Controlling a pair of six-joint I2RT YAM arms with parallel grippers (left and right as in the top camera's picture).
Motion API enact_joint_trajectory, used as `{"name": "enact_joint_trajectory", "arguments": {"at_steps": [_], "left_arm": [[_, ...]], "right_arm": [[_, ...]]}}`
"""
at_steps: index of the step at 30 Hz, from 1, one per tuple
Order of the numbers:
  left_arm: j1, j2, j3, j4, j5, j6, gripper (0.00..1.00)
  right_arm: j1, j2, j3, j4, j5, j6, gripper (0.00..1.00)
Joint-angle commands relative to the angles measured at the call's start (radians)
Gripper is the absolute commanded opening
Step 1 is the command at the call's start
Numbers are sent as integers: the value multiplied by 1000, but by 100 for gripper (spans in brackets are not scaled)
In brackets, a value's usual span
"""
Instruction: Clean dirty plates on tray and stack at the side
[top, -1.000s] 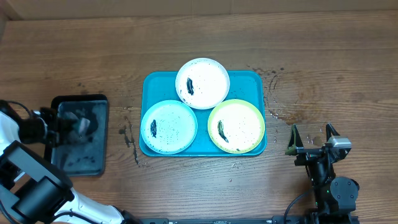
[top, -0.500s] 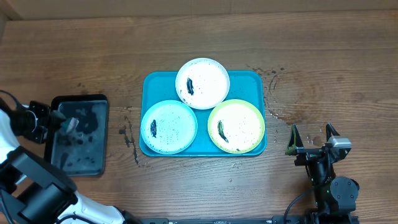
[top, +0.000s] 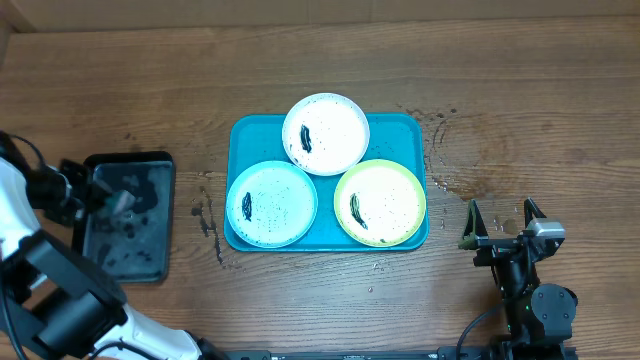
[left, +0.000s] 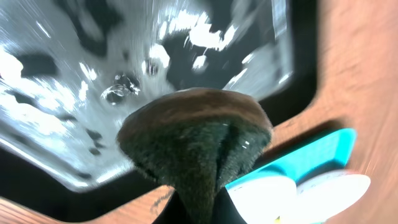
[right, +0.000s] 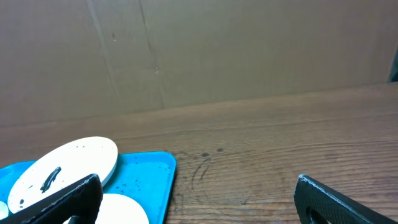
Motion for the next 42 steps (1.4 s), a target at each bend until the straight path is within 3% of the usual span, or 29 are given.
{"name": "enact_joint_trajectory", "arguments": {"at_steps": [1,5,7,9,20,25,32,39,42], "left_arm": [[-27,-58,21,12,-100,-49,5],[-55,-38,-168,177,-108,-107,4],[-59,-2,-314,308,-39,-123,4],[-51,6,-339,323,-39,-123,4],[-25,-87,-5,41,-84,-74,4],[-51,-87,-53,77,-167,-121,4],[-74,-45,-214,167,-146,-132,4],[-93,-169,16,-42,-128,-73,4],[-124,-266,38,-35,-127,-74,4]], "right_arm": [[-7,-8,-10,7,10,-3,100],[-7,-8,-10,7,10,-3,100],[-7,-8,-10,7,10,-3,100],[-7,-8,-10,6,10,-3,100],[-7,-8,-10,7,10,-3,100],[-7,-8,-10,7,10,-3,100],[-7,-8,-10,6,10,-3,100],[-7,-8,-10,6,10,-3,100],[-7,-8,-10,6,10,-3,100]]}}
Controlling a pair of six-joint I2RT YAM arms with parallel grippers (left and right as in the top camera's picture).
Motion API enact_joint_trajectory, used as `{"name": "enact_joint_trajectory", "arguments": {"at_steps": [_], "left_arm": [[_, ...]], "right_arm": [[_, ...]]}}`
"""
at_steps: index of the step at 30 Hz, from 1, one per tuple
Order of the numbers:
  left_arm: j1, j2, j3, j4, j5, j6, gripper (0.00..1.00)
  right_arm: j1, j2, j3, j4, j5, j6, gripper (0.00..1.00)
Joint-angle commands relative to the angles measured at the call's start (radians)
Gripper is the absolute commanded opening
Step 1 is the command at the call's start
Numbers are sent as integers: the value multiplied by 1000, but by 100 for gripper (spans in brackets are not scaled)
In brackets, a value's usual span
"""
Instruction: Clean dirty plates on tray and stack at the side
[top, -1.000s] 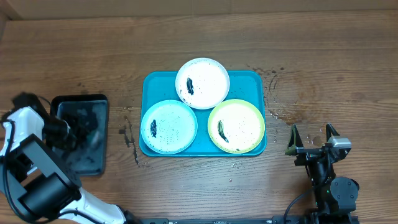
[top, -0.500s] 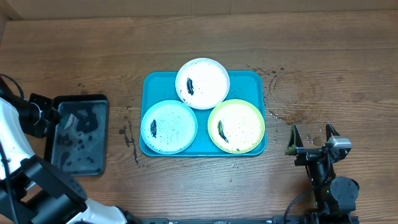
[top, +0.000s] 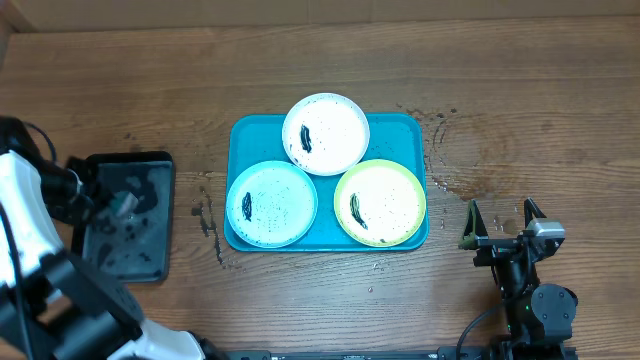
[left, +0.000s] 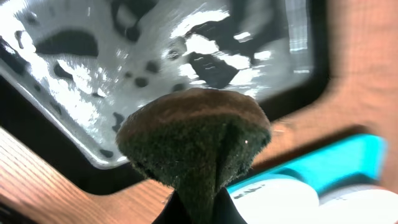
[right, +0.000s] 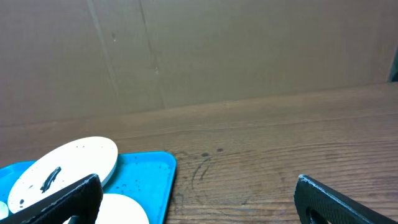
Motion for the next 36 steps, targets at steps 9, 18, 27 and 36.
{"name": "enact_joint_trajectory", "arguments": {"at_steps": [9,18,27,36], "left_arm": [[-314,-256,24,-3,14,21,4],[-699,-159,-211,259,1,43,4],[-881,53,-244,452,-70,69,4],[-900,137,-244,369,-61,71,4]], "right_arm": [[-6,-8,-10,6,10,-3,100],[-6,-8,-10,6,10,-3,100],[-6,-8,-10,6,10,-3,100],[-6,-8,-10,6,10,-3,100]]}}
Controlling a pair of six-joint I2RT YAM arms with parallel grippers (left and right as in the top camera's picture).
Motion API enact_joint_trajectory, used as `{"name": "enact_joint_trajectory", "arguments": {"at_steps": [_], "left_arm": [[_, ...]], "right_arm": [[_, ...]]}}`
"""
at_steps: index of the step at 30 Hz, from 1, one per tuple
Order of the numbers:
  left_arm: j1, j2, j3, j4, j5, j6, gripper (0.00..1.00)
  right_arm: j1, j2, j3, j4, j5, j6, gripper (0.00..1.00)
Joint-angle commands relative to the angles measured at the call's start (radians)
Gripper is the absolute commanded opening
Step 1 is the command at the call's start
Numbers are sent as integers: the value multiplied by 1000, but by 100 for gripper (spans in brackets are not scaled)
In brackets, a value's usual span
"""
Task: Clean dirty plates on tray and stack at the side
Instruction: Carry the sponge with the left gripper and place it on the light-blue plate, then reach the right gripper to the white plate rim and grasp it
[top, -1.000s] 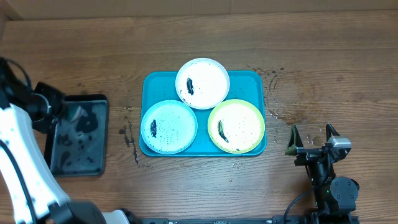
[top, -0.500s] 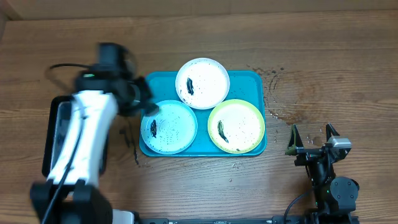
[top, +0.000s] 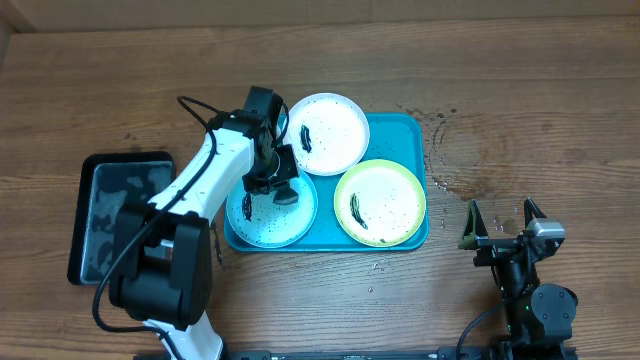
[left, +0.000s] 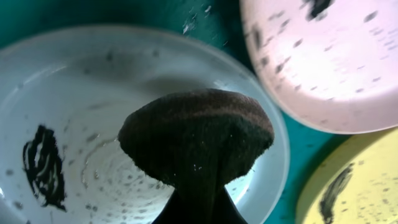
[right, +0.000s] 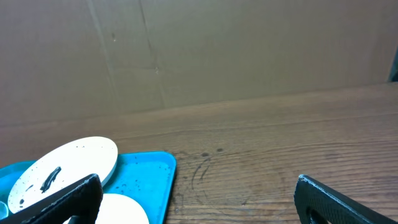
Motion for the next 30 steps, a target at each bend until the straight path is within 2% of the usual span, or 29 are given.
{"name": "enact_joint_trajectory", "arguments": {"at_steps": [1,2,3,4,5,8,11,17,23,30], "left_arm": [[0,19,-5,-46,-13,21,5],[0,19,-5,-55,-8,21,25],[0,19,-5,-64,1,21,63],[0,19,-5,-68,11,25,87],[1,19,-5,-68,19,35,100],[4,19,3,-66,53,96,99],[4,19,56,-86,56,102,100],[40,13,269,-211,42,106,100],[192,-27,503,-377,23,77,100],[394,-53,534,-425,6,57,100]], "right_arm": [[-6,-8,-10,6,10,-3,100],[-6,-8,-10,6,10,-3,100],[-6,-8,-10,6,10,-3,100],[-6,-8,-10,6,10,-3,100],[-6,-8,-10,6,10,-3,100],[-6,-8,-10,6,10,-3,100],[-6,-8,-10,6,10,-3,100],[-6,-8,-10,6,10,-3,100],[-6,-8,-10,6,10,-3,100],[-6,-8,-10,43,34,-3,100]]}}
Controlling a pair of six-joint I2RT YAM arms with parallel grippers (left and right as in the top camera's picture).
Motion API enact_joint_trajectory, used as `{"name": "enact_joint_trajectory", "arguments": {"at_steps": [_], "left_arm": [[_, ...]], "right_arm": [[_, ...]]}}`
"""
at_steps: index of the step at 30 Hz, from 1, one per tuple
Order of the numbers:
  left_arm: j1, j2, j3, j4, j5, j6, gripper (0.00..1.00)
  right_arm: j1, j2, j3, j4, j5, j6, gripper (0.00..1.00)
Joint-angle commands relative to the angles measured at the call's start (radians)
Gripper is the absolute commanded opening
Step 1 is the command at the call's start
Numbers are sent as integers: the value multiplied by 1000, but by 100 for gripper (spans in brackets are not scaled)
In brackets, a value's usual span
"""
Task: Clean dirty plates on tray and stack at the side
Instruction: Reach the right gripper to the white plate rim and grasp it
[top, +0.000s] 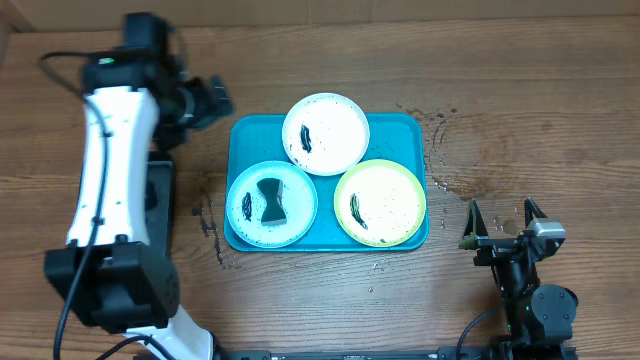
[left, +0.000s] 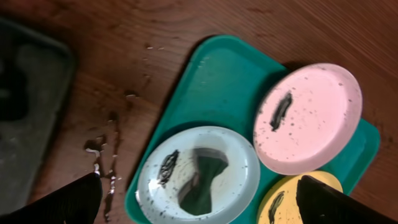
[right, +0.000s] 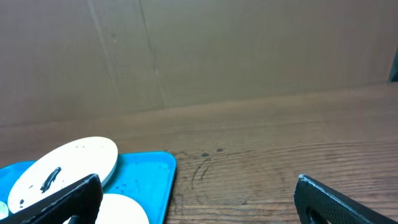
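Three dirty plates sit on the blue tray (top: 400, 125): a white one (top: 325, 133) at the back, a light blue one (top: 290, 215) front left and a yellow-green one (top: 380, 203) front right. A dark sponge (top: 268, 200) lies loose on the light blue plate (left: 230, 186), beside a black smear. My left gripper (top: 208, 103) hangs open above the table, off the tray's back left corner; in its wrist view the left gripper (left: 199, 208) looks down on the sponge (left: 202, 180). My right gripper (top: 500, 225) rests open and empty at the front right.
A black tray (top: 158, 205) with water lies at the left, partly hidden under my left arm. Water drops spot the wood (top: 205, 215) between it and the blue tray. A cardboard wall (right: 199, 50) stands behind the table.
My left gripper was shut on the sponge, pressing it on the light blue plate. Now it is open, higher and off the tray's back left, and the sponge lies on that plate.
My left gripper held the sponge over the black water tray at the two oldest moments. Then it had the sponge down on the light blue plate. Now the sponge is let go there and the arm is away. The right arm stayed still.
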Motion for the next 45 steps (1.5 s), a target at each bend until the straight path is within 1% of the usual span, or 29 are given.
{"name": "enact_joint_trajectory", "arguments": {"at_steps": [1,6,9,11,12,15,18,20,21,23,24,25,27,28,29,31,33,34,35,36,37,39,41,43,44,45], "left_arm": [[81,-16,15,-42,-14,-15,100],[145,-15,15,-68,-13,-15,100],[151,-15,15,-67,-13,-15,100],[150,-15,15,-64,-13,-15,100],[149,-15,15,-64,-13,-15,100],[149,-15,15,-64,-13,-15,100],[149,-15,15,-64,-13,-15,100],[149,-15,15,-63,-13,-15,100],[149,-15,15,-60,-13,-15,100],[149,-15,15,-50,-13,-15,100],[149,-15,15,-46,-13,-15,100],[149,-15,15,-45,-13,-15,100],[149,-15,15,-45,-13,-15,100],[148,-15,15,-45,-13,-15,100],[147,-15,15,-45,-13,-15,100],[146,-15,15,-46,-10,-15,100],[146,-15,15,-49,-9,-15,100],[146,-15,15,-50,-9,-15,100],[146,-15,15,-50,-8,-15,100],[146,-15,15,-50,-8,-15,100],[146,-15,15,-50,-8,-15,100],[146,-15,15,-50,-8,-15,100],[146,-15,15,-51,-8,-15,100],[146,-15,15,-51,-8,-15,100],[146,-15,15,-52,-8,-15,100],[146,-15,15,-53,2,-15,100]], "right_arm": [[-6,-8,-10,29,34,-3,100],[-6,-7,-10,-2,34,-3,100],[-6,-7,-10,70,34,-3,100],[-6,-7,-10,183,38,-3,100],[-6,-7,-10,307,23,-3,100],[-5,-7,-10,544,-66,-3,100],[-6,-3,-2,785,-84,-9,100],[-6,10,43,834,-97,-16,100],[-6,25,91,813,-122,-37,100],[-6,71,209,688,-173,-79,100],[-6,112,298,575,-188,-98,100],[-6,202,451,369,-195,-137,100],[-6,351,647,110,-194,-200,100],[-5,503,818,-97,-207,-212,100],[-3,588,911,-198,-257,-212,100],[-2,722,1045,-329,-309,-212,100],[-2,834,1139,-396,-372,-153,100],[-2,891,1176,-425,-429,-98,100],[-2,978,1203,-396,-577,-32,100],[-1,1014,1204,-353,-645,-10,100],[2,1061,1204,-300,-705,35,100],[17,1133,1210,-256,-737,114,100],[50,1186,1215,-256,-716,116,100],[124,1250,1225,-300,-575,118,100],[161,1282,1242,-357,-459,132,100],[225,1348,1295,-488,-291,155,100]]}}
